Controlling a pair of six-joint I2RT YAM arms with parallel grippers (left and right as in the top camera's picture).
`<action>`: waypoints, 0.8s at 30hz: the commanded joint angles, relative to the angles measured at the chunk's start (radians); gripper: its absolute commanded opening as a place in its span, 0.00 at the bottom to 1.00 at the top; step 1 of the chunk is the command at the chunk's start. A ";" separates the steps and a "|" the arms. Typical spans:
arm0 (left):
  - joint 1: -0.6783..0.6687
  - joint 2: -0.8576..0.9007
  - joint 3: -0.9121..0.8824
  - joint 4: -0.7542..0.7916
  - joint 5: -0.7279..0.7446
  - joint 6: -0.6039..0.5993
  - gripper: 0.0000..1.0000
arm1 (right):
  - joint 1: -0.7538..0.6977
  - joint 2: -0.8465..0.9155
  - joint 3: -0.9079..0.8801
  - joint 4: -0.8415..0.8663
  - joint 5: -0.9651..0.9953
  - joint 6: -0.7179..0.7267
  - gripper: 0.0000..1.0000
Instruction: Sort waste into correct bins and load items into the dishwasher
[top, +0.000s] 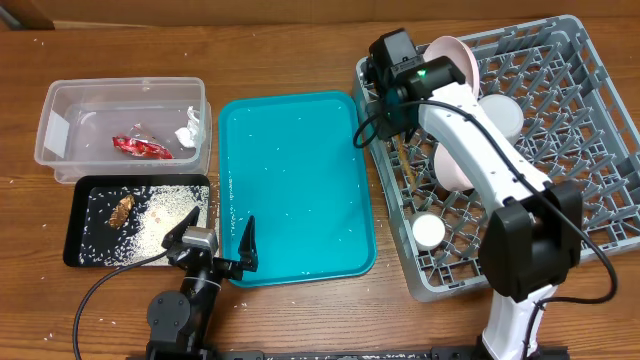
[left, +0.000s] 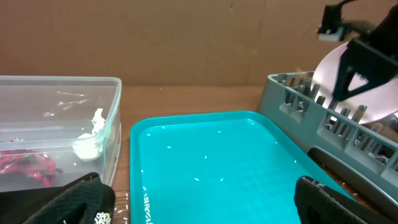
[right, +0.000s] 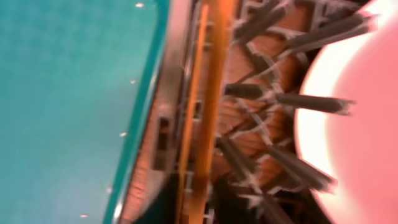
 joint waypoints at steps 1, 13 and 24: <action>0.011 -0.009 -0.006 0.000 0.000 0.011 1.00 | 0.009 -0.006 0.006 0.008 -0.038 0.075 0.31; 0.011 -0.009 -0.006 0.000 0.000 0.011 1.00 | 0.261 -0.420 0.022 -0.052 -0.271 0.145 1.00; 0.011 -0.009 -0.006 0.000 0.000 0.011 1.00 | 0.263 -0.739 0.022 -0.279 -0.078 0.194 1.00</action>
